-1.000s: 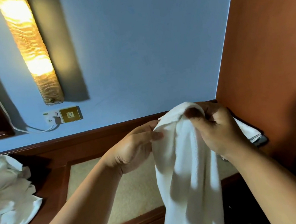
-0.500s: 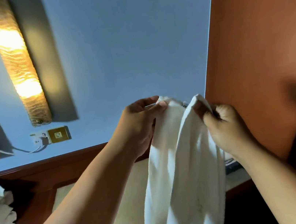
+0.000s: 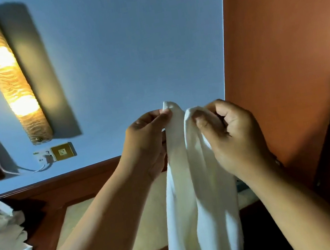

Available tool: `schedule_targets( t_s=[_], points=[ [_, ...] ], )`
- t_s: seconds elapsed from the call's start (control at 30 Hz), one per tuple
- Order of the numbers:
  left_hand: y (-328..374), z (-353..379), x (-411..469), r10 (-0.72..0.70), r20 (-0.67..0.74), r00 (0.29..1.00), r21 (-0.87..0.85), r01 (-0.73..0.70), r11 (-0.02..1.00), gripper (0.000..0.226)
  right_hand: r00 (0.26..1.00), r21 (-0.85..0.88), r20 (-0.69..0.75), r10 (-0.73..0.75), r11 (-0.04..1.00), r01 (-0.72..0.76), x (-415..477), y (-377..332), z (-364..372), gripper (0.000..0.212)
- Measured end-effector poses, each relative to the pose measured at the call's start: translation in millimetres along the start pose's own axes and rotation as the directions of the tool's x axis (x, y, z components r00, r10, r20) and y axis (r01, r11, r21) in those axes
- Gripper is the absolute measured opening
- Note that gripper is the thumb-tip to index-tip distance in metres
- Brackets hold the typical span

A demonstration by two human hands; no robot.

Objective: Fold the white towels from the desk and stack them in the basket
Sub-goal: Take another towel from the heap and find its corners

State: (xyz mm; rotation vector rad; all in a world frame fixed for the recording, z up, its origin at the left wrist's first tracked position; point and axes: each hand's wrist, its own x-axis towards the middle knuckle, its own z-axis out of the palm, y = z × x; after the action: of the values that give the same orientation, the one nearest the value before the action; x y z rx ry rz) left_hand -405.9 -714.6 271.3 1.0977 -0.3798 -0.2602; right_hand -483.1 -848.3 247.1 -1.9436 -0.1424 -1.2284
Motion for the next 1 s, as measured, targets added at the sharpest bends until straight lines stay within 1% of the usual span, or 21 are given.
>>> schedule_targets(
  t_s=[0.07,0.17,0.23,0.4,0.5,0.7,0.8,0.9,0.93,1.0],
  points=[
    [-9.2,5.3,-4.4,0.009,0.02,1.0,0.024,-0.009,1.0,0.012,1.0,-0.031,0.031,0.005,1.0,-0.004,4.7,3.1,-7.0,0.031],
    [-19.2,13.1,-11.1,0.017,0.053,0.998,0.047,-0.019,0.999,0.016,0.994,-0.026,0.108,-0.001,1.0,0.004,15.0,3.9,-20.3,0.025],
    [-27.7,16.7,-11.9,0.021,0.07,0.997,0.054,-0.025,0.998,0.017,0.992,-0.063,0.126,0.014,0.998,-0.006,22.4,4.6,-27.8,0.027],
    [-45.4,17.5,-13.2,0.069,0.129,0.989,-0.065,-0.061,0.996,0.015,0.989,-0.126,0.105,0.099,0.988,-0.086,24.9,16.6,-29.7,0.034],
    [-55.4,14.9,-15.8,0.076,0.162,0.984,-0.101,-0.06,0.993,0.017,0.983,-0.112,0.133,0.129,0.987,-0.114,19.5,25.5,-29.1,0.035],
    [-72.6,8.3,-20.2,0.059,0.175,0.983,-0.063,-0.049,0.997,0.025,0.962,-0.062,0.2,0.184,0.983,-0.175,3.7,47.6,-27.4,0.035],
    [-75.5,8.4,-16.6,0.066,0.158,0.985,0.025,-0.07,0.997,0.027,0.944,0.005,0.235,0.231,0.971,-0.239,-0.2,57.9,-27.6,0.038],
    [-70.8,5.5,-6.0,0.051,0.148,0.988,0.136,-0.072,0.988,0.028,0.897,0.118,0.334,0.291,0.931,-0.346,-7.2,71.2,-27.8,0.046],
    [-67.6,4.7,-2.2,0.045,0.158,0.986,0.192,-0.075,0.978,0.028,0.881,0.183,0.374,0.29,0.908,-0.377,-10.2,75.1,-28.4,0.048],
    [-61.0,5.0,3.4,0.037,0.202,0.979,0.299,-0.097,0.949,0.024,0.83,0.323,0.475,0.291,0.82,-0.472,-16.6,83.6,-31.5,0.047]
  ],
)
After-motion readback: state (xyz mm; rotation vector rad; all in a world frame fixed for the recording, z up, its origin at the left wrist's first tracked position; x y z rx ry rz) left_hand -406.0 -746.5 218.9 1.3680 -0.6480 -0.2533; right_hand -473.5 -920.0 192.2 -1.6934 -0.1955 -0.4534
